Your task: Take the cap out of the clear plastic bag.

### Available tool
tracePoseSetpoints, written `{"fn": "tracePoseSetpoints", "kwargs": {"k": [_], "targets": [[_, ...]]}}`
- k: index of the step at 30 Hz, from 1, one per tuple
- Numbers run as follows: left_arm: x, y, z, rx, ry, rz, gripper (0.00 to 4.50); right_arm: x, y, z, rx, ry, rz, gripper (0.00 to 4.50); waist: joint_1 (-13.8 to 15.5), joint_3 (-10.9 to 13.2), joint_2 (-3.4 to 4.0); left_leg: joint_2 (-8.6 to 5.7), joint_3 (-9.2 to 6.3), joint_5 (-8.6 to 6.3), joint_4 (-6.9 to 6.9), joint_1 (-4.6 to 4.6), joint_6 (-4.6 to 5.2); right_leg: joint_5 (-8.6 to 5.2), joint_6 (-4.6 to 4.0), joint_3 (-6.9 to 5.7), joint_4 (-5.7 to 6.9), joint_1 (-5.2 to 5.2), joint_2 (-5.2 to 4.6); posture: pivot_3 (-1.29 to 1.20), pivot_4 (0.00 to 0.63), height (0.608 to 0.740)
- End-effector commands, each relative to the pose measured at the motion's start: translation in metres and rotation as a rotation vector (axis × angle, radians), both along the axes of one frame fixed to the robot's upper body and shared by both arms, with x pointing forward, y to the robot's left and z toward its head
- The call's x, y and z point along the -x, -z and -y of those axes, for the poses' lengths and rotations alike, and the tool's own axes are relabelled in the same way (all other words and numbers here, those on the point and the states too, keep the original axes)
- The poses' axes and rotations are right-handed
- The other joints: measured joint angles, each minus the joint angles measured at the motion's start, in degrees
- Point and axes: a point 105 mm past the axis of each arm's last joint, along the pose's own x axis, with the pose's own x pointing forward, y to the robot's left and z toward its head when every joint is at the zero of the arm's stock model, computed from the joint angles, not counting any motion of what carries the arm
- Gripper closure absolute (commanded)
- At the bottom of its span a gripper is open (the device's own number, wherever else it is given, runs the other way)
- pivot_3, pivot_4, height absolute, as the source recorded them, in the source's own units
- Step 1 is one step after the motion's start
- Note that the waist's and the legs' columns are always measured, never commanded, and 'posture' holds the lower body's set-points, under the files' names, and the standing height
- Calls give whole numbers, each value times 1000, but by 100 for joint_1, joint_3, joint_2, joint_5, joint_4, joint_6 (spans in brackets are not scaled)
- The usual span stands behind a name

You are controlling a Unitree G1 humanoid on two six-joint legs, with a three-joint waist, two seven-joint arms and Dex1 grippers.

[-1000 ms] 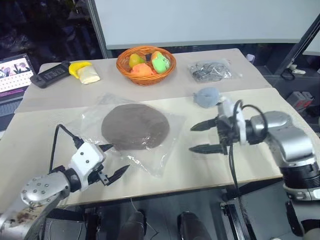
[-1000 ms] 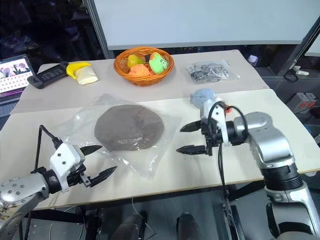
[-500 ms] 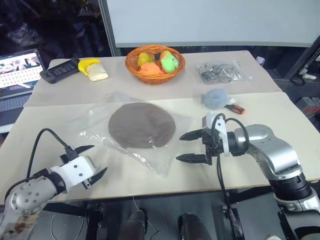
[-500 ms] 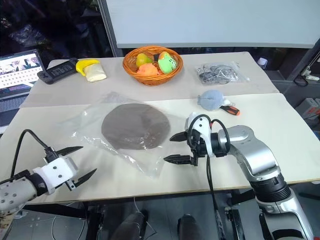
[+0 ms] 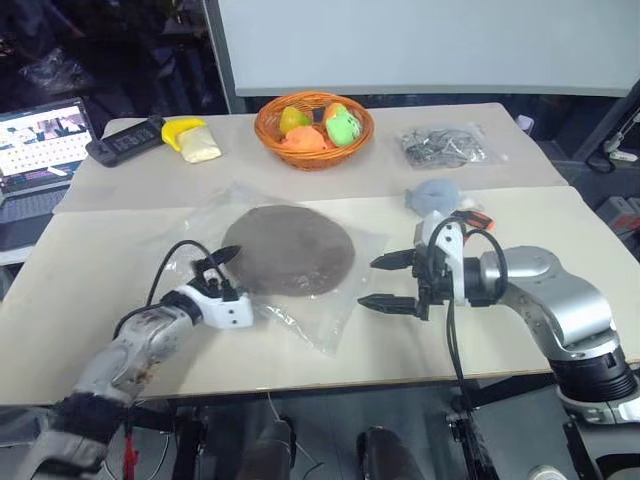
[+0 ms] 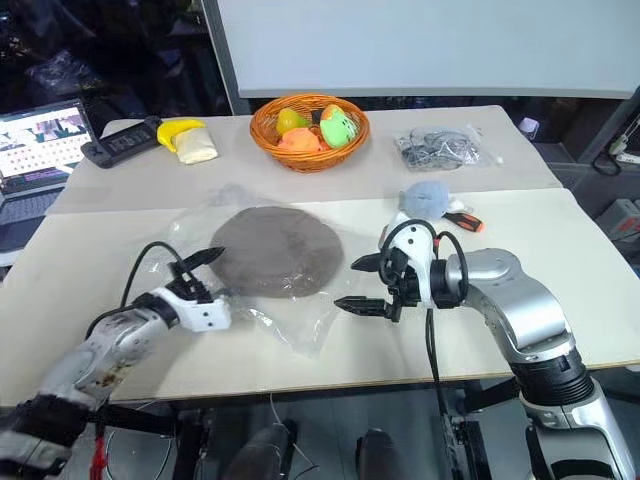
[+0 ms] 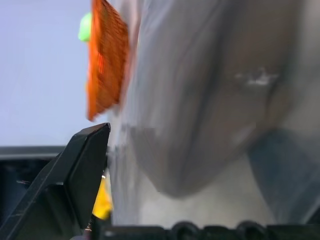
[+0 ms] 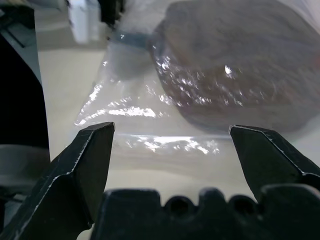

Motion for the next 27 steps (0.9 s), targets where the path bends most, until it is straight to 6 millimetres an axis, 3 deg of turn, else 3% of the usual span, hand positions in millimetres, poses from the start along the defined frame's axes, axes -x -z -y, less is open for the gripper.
{"fn": "tracePoseSetpoints", "kwargs": {"k": [1, 5, 6, 7, 11, 18, 27], "targets": [[-12, 27, 20, -58, 27, -14, 0, 1, -15, -2, -29, -1, 60, 64, 20, -3, -2, 1, 0, 0, 9, -5, 0, -6, 18, -4, 1, 2, 1, 0, 150, 740], [-23, 43, 31, -80, 26, -29, 0, 0, -17, -3, -37, 4, 71, 64, 16, -21, 6, -12, -1, 0, 38, -5, 0, -7, 44, -2, 6, 17, -8, 0, 150, 740], [-24, 44, 33, -72, 33, -33, 528, -1, -17, -3, -39, 5, 73, 0, 12, -29, 10, -14, -3, 0, 44, -4, 0, -6, 48, -2, 6, 24, -9, 0, 150, 740], [-24, 44, 35, -67, 38, -33, 664, -1, -17, -3, -40, 6, 74, 0, 8, -32, 13, -16, -3, 0, 48, -2, 0, -5, 53, -2, 6, 29, -10, 0, 150, 740], [-26, 43, 40, -48, 56, -37, 2256, -2, -18, -4, -45, 9, 79, 0, 4, -35, 13, -18, -6, 0, 57, 1, 0, -3, 60, -2, 6, 37, -12, 0, 150, 740], [-25, 44, 38, -61, 68, -38, 4425, -3, -19, -5, -52, 11, 86, 0, 11, -68, 39, -53, -12, 1, 53, 44, 2, -18, 85, -13, 4, 90, -50, 0, 150, 740], [-20, 46, 34, -115, 131, -29, 4425, -4, -22, -7, -63, 17, 93, 0, -18, -78, 41, -69, -3, 4, 48, 45, 8, -26, 100, -17, 1, 94, -75, 0, 150, 740]]}}
